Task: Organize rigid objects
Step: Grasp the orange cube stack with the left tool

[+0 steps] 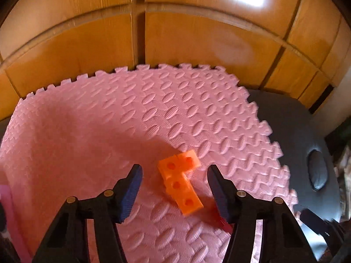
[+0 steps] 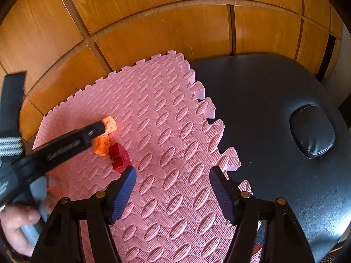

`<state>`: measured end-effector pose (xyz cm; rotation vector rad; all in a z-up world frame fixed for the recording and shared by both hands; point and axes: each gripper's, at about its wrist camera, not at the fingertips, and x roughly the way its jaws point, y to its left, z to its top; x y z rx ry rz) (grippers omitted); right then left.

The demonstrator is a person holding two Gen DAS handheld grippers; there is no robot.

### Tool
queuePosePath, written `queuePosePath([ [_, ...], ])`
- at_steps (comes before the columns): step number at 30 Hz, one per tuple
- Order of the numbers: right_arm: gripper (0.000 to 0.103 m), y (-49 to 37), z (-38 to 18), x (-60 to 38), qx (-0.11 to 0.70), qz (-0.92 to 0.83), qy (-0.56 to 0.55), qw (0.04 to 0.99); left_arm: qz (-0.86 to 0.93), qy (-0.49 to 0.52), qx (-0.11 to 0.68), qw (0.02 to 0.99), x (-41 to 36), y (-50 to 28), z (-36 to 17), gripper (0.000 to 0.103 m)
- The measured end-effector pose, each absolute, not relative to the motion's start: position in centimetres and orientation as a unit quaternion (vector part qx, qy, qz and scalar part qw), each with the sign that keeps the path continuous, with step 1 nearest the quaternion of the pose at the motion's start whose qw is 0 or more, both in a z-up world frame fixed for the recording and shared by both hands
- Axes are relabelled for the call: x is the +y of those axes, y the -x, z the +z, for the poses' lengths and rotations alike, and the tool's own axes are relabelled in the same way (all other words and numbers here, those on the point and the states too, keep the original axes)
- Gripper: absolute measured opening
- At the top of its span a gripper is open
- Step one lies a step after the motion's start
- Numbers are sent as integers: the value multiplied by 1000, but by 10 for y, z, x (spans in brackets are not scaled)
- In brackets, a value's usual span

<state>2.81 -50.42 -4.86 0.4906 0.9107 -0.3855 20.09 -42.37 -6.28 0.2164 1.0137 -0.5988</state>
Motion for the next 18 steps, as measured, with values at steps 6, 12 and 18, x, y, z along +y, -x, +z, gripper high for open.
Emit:
queuePosePath([
  [6, 70, -31, -53, -506, 439, -185, -228, 849, -297, -101, 476, 821, -412, -199, -72, 28],
  [12, 68, -30, -53, -505, 435, -185, -220, 853, -280, -105, 479, 825, -384, -179, -70, 28],
  [18, 62, -29, -54, -505, 430, -177, -223, 857, -274, -125, 475, 827, -355, -140, -69, 28],
])
